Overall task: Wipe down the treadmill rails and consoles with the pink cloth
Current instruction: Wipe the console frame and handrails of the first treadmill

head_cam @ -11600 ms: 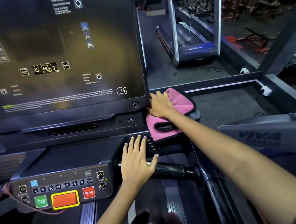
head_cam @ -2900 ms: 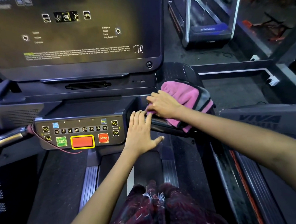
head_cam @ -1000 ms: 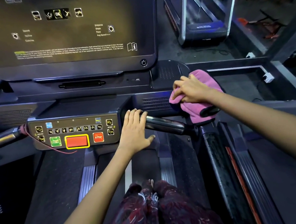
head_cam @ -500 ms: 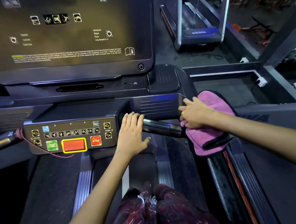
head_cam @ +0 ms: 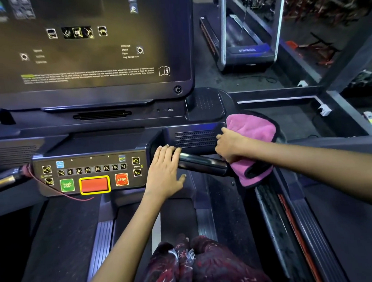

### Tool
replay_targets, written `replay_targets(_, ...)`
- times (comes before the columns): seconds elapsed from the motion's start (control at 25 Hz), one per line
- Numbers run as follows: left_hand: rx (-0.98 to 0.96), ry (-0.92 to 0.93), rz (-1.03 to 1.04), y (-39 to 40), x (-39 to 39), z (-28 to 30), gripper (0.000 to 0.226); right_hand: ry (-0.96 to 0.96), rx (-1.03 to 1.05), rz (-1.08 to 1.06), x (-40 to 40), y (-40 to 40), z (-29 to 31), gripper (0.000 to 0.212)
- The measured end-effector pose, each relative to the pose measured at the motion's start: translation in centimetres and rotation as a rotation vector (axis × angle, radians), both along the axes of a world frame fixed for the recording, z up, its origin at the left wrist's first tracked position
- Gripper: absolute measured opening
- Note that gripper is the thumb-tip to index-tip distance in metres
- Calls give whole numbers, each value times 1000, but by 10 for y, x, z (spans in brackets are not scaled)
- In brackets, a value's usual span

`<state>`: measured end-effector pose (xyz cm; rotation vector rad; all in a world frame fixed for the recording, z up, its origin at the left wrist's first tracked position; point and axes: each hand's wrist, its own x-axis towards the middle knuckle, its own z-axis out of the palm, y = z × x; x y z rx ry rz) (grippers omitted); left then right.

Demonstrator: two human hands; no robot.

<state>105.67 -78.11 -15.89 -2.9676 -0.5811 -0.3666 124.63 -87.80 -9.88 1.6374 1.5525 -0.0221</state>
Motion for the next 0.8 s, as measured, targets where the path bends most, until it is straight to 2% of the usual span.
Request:
replay_targets(0.16,8,-6,4,1,1,-1,78,168,178,-59,2,-35,15,26)
replay_targets(0.32,30,22,-3,2,1,-2,81,296,636,-299,-16,-69,-4,21)
replay_targets(0.4,72,73,20,1,2,4,85,231,818,-359,-32,-63,-17,12)
replay_targets(0.56,136,153,93,4,-5,13,90,256,1054,-441,-76,-31,-33,23)
replay_targets(0.68,190,146,123,14,-11,11,87,508,1207,-461,-97,1,-32,28)
replay_targets(0.72,188,125,106,15,-12,10,86,575,1223,-436,-99,3,-31,34)
replay_targets(0.8,157,88,59,18,-13,9,84,556,1163,-359,-95,-10,-38,51)
